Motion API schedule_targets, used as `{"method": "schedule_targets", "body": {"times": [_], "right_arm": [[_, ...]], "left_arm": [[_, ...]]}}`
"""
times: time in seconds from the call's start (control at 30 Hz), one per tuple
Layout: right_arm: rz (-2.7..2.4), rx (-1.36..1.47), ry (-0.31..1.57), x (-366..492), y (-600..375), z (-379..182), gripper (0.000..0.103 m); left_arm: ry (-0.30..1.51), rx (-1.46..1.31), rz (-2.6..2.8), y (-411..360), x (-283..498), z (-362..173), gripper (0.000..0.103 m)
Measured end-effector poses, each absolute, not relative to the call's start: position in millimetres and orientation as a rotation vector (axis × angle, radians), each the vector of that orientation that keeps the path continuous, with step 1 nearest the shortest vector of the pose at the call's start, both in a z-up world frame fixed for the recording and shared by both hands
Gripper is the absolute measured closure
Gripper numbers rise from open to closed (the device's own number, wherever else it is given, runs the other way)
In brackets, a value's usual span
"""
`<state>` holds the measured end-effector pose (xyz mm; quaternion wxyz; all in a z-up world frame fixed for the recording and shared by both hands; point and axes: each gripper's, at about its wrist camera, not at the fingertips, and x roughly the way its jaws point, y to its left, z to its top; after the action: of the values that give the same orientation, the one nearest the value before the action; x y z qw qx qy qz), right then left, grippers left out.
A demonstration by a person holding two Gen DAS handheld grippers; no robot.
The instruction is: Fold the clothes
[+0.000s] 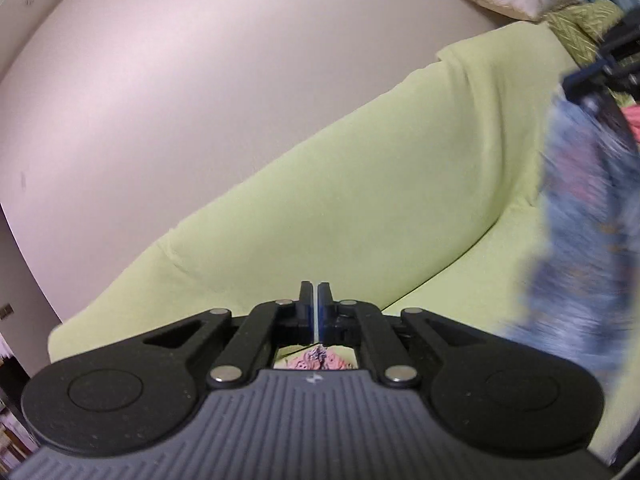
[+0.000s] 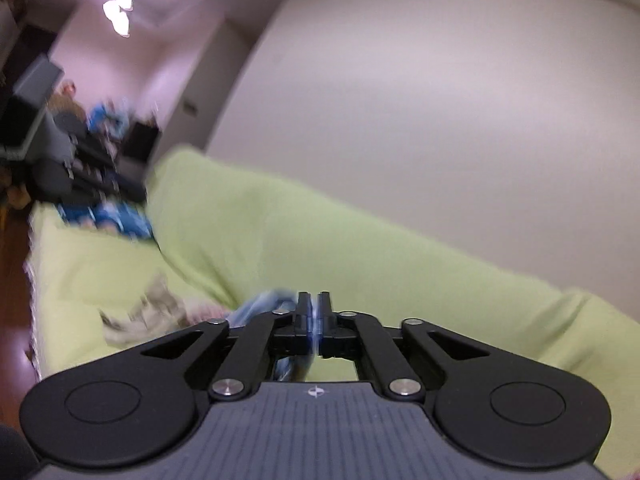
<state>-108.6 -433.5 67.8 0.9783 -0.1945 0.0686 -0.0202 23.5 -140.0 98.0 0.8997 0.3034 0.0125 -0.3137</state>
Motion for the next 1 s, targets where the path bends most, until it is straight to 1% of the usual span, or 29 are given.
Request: {"method": "schedule_targets", "body": {"times": [0.03,0.07,0.13,0.2,0.23,0.27,0.33,0.4,0.5,0.57,0.6,0.7,0.73,0.8,0.83,0.87,1.0], "right_arm": [[-0.063,-0.394,0.187,-102.3,-443.0,66.7,0.103],[-0.078,-0.384,0.281,-80.9,-455.5,54.8,0.103],[-0.119,-0.308,0.502,-33.0,-490.4,18.0,0.103],[-0.182,-0.246,0.652,-11.9,-523.6,-20.5,0.103],[-0.208,-0.236,0.683,-20.7,-535.6,-34.9,0.096],[-0.187,-0.224,0.671,-35.9,-540.9,-42.0,0.09],[-0.137,-0.2,0.64,-66.8,-550.8,-55.5,0.062],[-0.076,-0.233,0.628,-88.4,-543.6,-71.0,0.057],[-0.05,-0.308,0.711,-122.8,-539.8,-94.4,0.054],[-0.075,-0.289,0.758,-146.7,-545.4,-107.6,0.054],[-0.085,-0.259,0.77,-155.1,-549.6,-113.8,0.054],[-0.116,-0.172,0.776,-171.5,-549.1,-121.3,0.054],[-0.122,-0.155,0.769,-183.2,-554.0,-122.1,0.053],[-0.121,-0.142,0.755,-179.8,-556.3,-123.7,0.048],[-0.114,-0.148,0.749,-178.6,-556.0,-123.7,0.047],[-0.107,-0.154,0.742,-177.4,-555.8,-123.6,0.047],[-0.107,-0.165,0.734,-162.1,-553.8,-128.1,0.047]], "left_arm": [[0.076,0.624,-0.674,-153.0,32.2,88.3,0.098],[0.125,0.619,-0.699,-165.9,40.9,78.6,0.095],[0.236,0.615,-0.75,-192.0,49.8,53.7,0.092],[0.31,0.641,-0.807,-215.0,35.3,19.7,0.091],[0.321,0.654,-0.845,-220.8,22.3,4.7,0.087],[0.336,0.655,-0.893,-223.4,8.8,-7.8,0.079],[0.392,0.642,-1.001,-224.6,-15.6,-30.2,0.07],[0.451,0.663,-1.094,-224.2,-43.7,-49.7,0.07],[0.495,0.739,-1.204,-221.6,-81.1,-71.6,0.07],[0.54,0.761,-1.246,-222.4,-84.7,-82.5,0.065],[0.565,0.773,-1.253,-221.6,-85.6,-87.3,0.065],[0.612,0.822,-1.209,-224.5,-91.0,-107.5,0.065],[0.626,0.823,-1.194,-227.6,-88.9,-112.5,0.065],[0.66,0.804,-1.154,-230.8,-80.9,-121.8,0.066],[0.676,0.789,-1.134,-230.7,-75.4,-124.0,0.073],[0.685,0.758,-1.121,-228.4,-68.5,-121.5,0.091],[0.68,0.597,-1.061,-217.1,-31.6,-100.7,0.093]]}}
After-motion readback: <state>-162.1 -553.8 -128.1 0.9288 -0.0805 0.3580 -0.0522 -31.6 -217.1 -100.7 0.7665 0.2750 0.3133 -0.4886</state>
